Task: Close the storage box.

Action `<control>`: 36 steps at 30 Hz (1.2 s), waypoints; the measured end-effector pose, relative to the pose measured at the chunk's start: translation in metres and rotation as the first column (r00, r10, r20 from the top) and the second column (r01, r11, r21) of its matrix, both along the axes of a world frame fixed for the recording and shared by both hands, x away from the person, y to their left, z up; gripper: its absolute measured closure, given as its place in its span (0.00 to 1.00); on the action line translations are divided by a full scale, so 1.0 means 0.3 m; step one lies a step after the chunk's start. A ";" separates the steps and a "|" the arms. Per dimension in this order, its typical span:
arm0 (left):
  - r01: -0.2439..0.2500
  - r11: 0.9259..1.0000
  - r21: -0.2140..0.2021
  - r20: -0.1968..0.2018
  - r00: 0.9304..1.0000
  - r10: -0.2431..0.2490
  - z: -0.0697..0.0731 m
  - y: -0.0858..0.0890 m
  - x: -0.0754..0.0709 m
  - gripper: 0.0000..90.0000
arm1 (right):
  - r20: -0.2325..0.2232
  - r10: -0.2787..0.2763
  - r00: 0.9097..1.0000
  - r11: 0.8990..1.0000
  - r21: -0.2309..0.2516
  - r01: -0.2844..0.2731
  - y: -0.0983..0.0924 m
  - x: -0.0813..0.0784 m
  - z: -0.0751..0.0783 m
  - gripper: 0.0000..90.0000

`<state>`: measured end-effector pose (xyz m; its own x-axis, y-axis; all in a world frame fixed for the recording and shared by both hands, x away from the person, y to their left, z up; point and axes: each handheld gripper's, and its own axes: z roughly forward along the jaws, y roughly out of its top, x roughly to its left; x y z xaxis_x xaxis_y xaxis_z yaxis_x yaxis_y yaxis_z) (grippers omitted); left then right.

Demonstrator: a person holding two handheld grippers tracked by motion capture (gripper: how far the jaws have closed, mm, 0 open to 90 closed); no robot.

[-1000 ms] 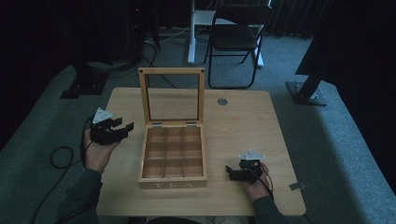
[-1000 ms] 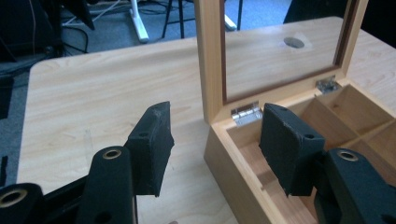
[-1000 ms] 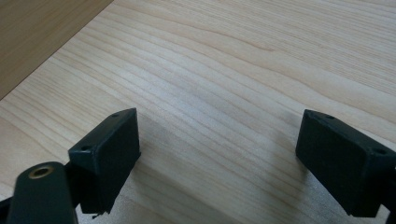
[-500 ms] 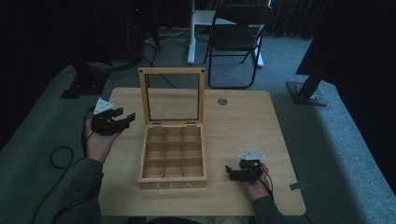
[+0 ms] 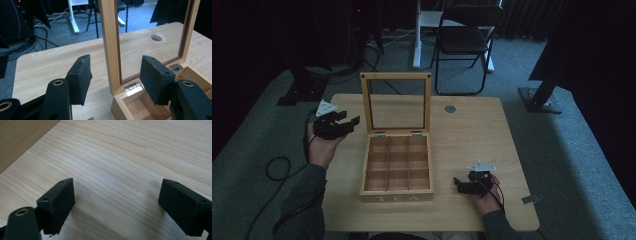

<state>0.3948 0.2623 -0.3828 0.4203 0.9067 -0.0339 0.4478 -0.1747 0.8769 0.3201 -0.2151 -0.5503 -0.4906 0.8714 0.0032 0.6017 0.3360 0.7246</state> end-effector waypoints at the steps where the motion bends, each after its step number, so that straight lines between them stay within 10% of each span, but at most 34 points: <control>1: -0.001 1.000 -0.002 0.000 1.000 0.001 0.000 -0.001 0.003 0.47 | 0.000 -0.001 1.000 1.000 0.001 0.001 0.000 0.000 0.000 0.15; 36: 0.012 1.000 0.029 -0.012 1.000 -0.012 0.008 -0.047 0.165 0.45 | 0.000 0.000 1.000 1.000 0.001 0.000 0.000 0.000 0.000 0.15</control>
<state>0.4441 0.2483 -0.3803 0.4310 0.9023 -0.0128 0.4558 -0.2054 0.8661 0.3200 -0.2150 -0.5503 -0.4903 0.8715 0.0041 0.6019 0.3352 0.7248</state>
